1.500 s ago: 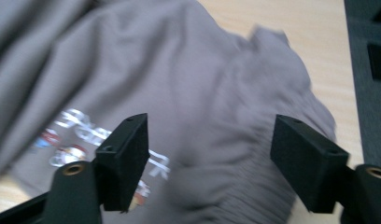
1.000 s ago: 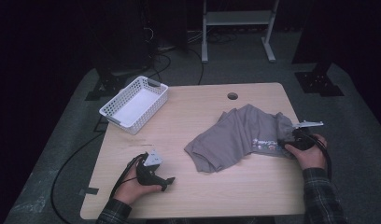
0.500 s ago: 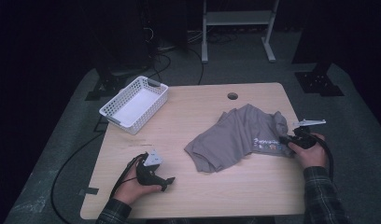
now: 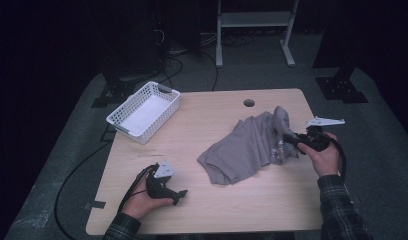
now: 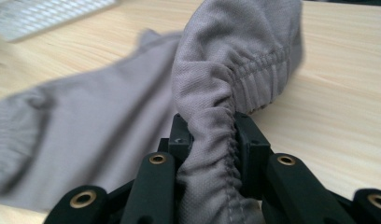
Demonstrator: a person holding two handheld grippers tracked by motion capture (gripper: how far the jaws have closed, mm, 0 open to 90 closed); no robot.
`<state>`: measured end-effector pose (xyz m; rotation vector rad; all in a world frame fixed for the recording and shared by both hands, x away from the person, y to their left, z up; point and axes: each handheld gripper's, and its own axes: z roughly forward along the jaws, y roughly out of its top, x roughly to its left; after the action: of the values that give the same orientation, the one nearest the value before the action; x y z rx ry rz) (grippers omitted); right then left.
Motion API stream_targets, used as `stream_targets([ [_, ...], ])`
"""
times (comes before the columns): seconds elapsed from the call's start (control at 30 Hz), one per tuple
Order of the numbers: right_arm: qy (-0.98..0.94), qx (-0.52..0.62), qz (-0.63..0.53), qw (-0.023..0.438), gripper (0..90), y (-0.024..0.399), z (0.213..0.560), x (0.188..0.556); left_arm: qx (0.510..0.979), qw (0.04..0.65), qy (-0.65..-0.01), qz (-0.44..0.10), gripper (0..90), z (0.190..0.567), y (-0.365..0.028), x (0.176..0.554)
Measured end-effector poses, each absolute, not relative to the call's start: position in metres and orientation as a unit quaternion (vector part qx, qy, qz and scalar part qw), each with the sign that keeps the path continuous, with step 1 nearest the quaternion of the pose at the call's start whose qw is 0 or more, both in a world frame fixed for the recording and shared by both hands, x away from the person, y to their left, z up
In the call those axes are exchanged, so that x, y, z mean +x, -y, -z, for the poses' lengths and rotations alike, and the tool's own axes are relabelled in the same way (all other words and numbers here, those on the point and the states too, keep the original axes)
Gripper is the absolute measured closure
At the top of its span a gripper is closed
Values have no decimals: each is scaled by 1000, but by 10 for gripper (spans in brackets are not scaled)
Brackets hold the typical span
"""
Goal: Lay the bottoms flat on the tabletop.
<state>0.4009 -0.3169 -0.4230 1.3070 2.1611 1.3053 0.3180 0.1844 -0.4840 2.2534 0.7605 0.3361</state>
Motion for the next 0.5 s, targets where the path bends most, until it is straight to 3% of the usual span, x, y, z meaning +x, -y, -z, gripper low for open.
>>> stream_targets([
  [0.5,-824,365,-420,107,707,222,439,424,875,361,-294,-131,0,484,-184,318],
])
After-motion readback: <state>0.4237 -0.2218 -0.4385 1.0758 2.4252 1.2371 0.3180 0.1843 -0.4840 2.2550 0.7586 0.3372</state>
